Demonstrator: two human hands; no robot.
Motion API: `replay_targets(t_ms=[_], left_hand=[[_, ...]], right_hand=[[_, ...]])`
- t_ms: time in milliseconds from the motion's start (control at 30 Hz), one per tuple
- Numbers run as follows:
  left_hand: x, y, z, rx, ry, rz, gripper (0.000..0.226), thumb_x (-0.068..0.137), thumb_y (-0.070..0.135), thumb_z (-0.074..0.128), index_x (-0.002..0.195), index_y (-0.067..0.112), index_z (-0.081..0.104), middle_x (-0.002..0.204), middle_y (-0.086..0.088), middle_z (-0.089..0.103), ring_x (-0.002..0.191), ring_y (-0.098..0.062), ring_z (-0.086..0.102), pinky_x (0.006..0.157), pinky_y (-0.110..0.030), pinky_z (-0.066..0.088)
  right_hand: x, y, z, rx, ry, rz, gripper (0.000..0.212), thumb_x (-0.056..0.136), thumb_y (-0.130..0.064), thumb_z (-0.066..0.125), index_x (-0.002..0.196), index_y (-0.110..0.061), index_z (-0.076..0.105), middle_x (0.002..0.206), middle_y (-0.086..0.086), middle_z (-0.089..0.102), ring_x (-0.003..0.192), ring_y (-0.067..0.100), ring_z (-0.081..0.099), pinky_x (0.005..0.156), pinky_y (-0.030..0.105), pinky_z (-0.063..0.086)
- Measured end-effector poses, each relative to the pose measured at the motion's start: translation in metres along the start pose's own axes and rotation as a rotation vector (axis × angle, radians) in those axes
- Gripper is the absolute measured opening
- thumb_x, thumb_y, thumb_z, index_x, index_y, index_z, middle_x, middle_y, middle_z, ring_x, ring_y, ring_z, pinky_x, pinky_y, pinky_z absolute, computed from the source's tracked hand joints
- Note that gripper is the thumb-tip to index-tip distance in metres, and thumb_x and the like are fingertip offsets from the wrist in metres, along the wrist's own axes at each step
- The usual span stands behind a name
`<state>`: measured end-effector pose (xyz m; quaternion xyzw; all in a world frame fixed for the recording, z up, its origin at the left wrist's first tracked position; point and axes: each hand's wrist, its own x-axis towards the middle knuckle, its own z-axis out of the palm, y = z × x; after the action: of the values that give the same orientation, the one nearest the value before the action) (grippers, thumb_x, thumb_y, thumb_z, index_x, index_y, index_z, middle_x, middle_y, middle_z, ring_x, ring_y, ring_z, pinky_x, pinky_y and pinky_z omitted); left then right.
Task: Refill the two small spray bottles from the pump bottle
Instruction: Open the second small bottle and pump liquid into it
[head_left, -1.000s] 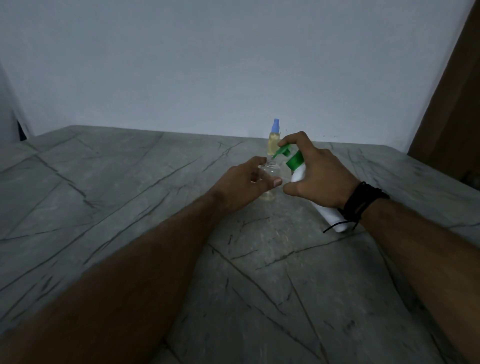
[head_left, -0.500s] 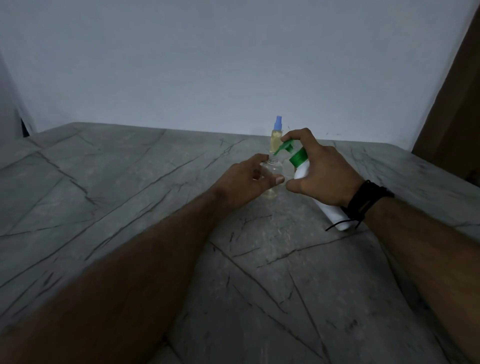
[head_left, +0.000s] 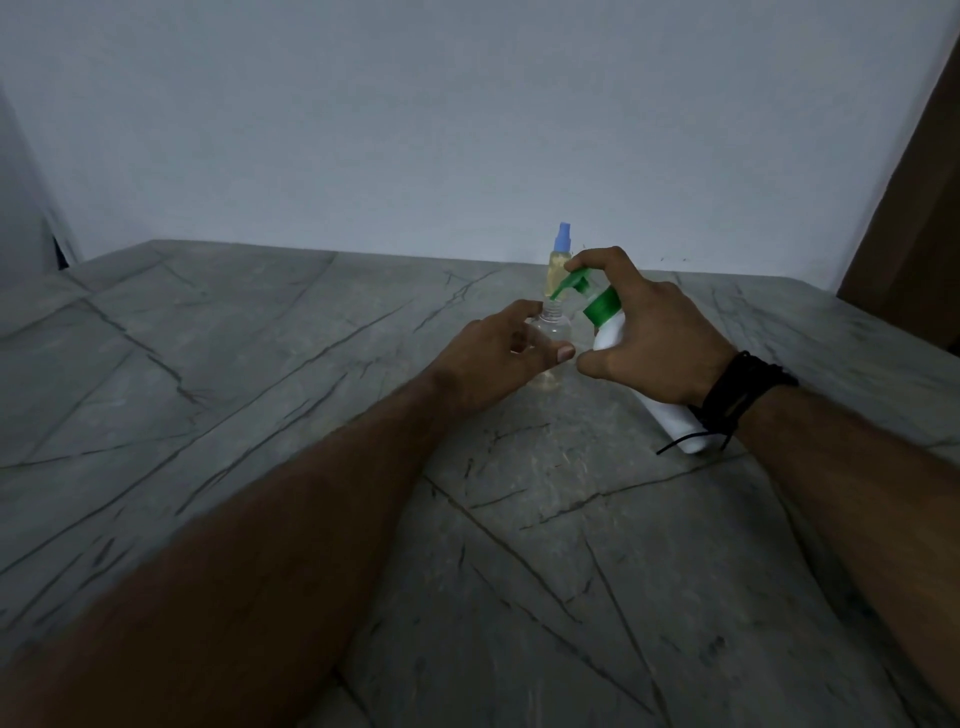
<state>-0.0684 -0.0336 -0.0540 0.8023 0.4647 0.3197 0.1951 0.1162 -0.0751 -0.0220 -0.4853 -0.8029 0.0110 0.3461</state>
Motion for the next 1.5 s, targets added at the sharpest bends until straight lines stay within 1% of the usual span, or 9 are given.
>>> replay_targets(t_ms=[100,200,300,467,633,767,1067,1267,1500], left_hand=[[-0.0001,-0.0007,0.0006,-0.012,0.006,0.001,0.063,0.087,0.056,0.060,0.139,0.026,0.042,0.117,0.010,0.063,0.102,-0.003,0.054,0.082,-0.022,0.040],[-0.0003,-0.0014,0.0005,-0.017,0.008,0.001,0.061,0.087,0.055,0.060,0.138,0.026,0.044,0.114,0.011,0.063,0.102,-0.003,0.054,0.081,-0.020,0.039],[-0.0003,-0.0002,0.0000,-0.005,0.007,-0.002,0.063,0.087,0.056,0.060,0.139,0.026,0.042,0.111,0.014,0.063,0.101,-0.002,0.053,0.077,-0.016,0.037],[-0.0016,0.0006,0.0002,-0.017,0.004,0.002,0.064,0.087,0.054,0.060,0.141,0.024,0.041,0.116,0.011,0.064,0.105,-0.004,0.055,0.082,-0.020,0.039],[-0.0020,0.0016,0.0004,-0.020,0.004,0.004,0.064,0.087,0.054,0.060,0.140,0.024,0.043,0.121,0.006,0.064,0.111,-0.010,0.058,0.084,-0.023,0.042],[-0.0021,0.0026,0.0003,-0.019,0.001,0.004,0.064,0.086,0.055,0.059,0.140,0.025,0.042,0.119,0.008,0.064,0.109,-0.008,0.057,0.083,-0.022,0.041],[-0.0009,0.0038,0.0004,-0.015,-0.012,-0.023,0.065,0.087,0.054,0.060,0.141,0.025,0.040,0.121,0.007,0.062,0.108,-0.007,0.055,0.082,-0.021,0.038],[-0.0001,0.0012,-0.0003,-0.018,-0.011,-0.015,0.064,0.087,0.055,0.059,0.140,0.024,0.041,0.119,0.008,0.063,0.107,-0.007,0.055,0.079,-0.018,0.038],[-0.0003,0.0006,-0.0005,-0.036,-0.013,-0.005,0.063,0.086,0.055,0.060,0.139,0.025,0.042,0.112,0.013,0.062,0.109,-0.009,0.057,0.087,-0.025,0.042]], right_hand=[[0.0000,0.0001,-0.0004,0.001,-0.002,-0.003,0.073,0.069,-0.020,0.079,0.130,-0.030,0.041,0.073,-0.015,0.056,0.061,0.003,0.056,0.052,0.009,0.033],[-0.0001,0.0001,-0.0010,-0.002,-0.002,0.009,0.072,0.069,-0.021,0.079,0.129,-0.029,0.041,0.074,-0.014,0.056,0.062,0.004,0.055,0.055,0.017,0.035],[-0.0003,0.0016,0.0005,-0.002,0.012,0.003,0.074,0.069,-0.022,0.079,0.131,-0.032,0.040,0.073,-0.012,0.057,0.061,0.005,0.056,0.054,0.015,0.035],[-0.0005,0.0035,0.0000,0.009,0.023,-0.001,0.076,0.069,-0.023,0.078,0.132,-0.035,0.039,0.080,-0.004,0.063,0.065,0.011,0.059,0.057,0.025,0.040],[-0.0013,0.0036,-0.0016,0.021,0.000,0.005,0.071,0.069,-0.022,0.079,0.128,-0.033,0.040,0.081,-0.011,0.062,0.064,0.005,0.058,0.054,0.013,0.035],[-0.0013,0.0034,-0.0020,0.026,0.001,0.005,0.072,0.069,-0.023,0.079,0.128,-0.034,0.040,0.083,-0.010,0.063,0.067,0.006,0.059,0.056,0.017,0.036],[-0.0017,0.0013,-0.0021,0.007,0.017,-0.003,0.072,0.069,-0.020,0.080,0.128,-0.031,0.041,0.075,-0.014,0.058,0.061,0.002,0.055,0.053,0.008,0.037],[-0.0020,-0.0006,-0.0020,-0.011,0.020,-0.004,0.075,0.070,-0.022,0.079,0.134,-0.033,0.040,0.072,-0.015,0.055,0.060,0.002,0.053,0.055,0.007,0.038],[-0.0009,0.0017,-0.0015,-0.009,0.023,-0.002,0.073,0.069,-0.021,0.079,0.131,-0.033,0.041,0.069,-0.013,0.055,0.058,0.004,0.054,0.053,0.014,0.034]])
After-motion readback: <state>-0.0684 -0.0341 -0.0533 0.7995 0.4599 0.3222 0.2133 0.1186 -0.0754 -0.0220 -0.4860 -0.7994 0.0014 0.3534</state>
